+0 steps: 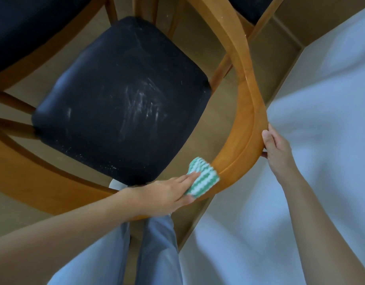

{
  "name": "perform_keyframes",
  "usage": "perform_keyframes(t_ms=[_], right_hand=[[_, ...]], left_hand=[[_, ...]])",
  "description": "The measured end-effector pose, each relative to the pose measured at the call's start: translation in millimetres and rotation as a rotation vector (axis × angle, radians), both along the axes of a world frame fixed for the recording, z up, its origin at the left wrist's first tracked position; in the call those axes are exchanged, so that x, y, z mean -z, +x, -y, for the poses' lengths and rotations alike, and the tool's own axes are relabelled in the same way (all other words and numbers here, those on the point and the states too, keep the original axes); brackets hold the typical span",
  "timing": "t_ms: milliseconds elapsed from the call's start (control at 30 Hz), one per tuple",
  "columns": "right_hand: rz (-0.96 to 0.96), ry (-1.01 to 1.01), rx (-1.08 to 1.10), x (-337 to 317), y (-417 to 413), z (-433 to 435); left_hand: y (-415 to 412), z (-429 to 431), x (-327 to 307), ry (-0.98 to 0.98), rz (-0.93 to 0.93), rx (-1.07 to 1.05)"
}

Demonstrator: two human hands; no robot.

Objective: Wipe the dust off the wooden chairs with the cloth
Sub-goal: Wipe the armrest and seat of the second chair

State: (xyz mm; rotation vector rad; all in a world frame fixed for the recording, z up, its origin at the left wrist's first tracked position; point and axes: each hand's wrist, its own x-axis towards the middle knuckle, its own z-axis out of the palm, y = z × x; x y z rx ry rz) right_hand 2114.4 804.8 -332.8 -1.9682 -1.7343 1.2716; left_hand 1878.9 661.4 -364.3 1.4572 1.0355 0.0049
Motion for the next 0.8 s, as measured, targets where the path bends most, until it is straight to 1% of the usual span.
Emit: perform_keyframes(t_ms=[67, 133, 167, 233, 300, 400, 467, 533, 633, 800], right_hand=[[0.007, -0.006, -0.008, 0, 0, -1], [0.012, -0.01, -0.011, 1, 1, -1], [0.011, -0.007, -0.01, 1, 1, -1], [0.003, 0.0, -0.003, 2, 0, 0], [-0.013, -0.003, 0.011, 3, -1, 0], [-0.009, -0.017, 0.015, 3, 0, 0], [-0.005, -0.021, 0.009, 1, 0, 0], [-0.014, -0.022, -0.015, -1, 0, -2], [-0.027, -0.024, -0.033, -3, 0, -4], [-0.067, -0.009, -0.025, -2, -3, -4]], left_hand=[[-27, 20, 0, -0.009, -0.151, 0.103], [-46, 28, -2, 0.056, -0.298, 0.24], [-50, 28, -3, 0.08, -0.33, 0.284], [-43, 21, -7, 0.074, -0.307, 0.281], [-25, 13, -6, 0.019, -0.201, 0.189], [11, -11, -1, -0.033, -0.01, -0.013], [33, -34, -1, -0.05, 0.072, -0.102], [52, -63, -6, -0.108, 0.142, -0.191], [72, -109, -10, -0.182, 0.188, -0.342], [89, -176, -7, -0.163, 0.172, -0.556]])
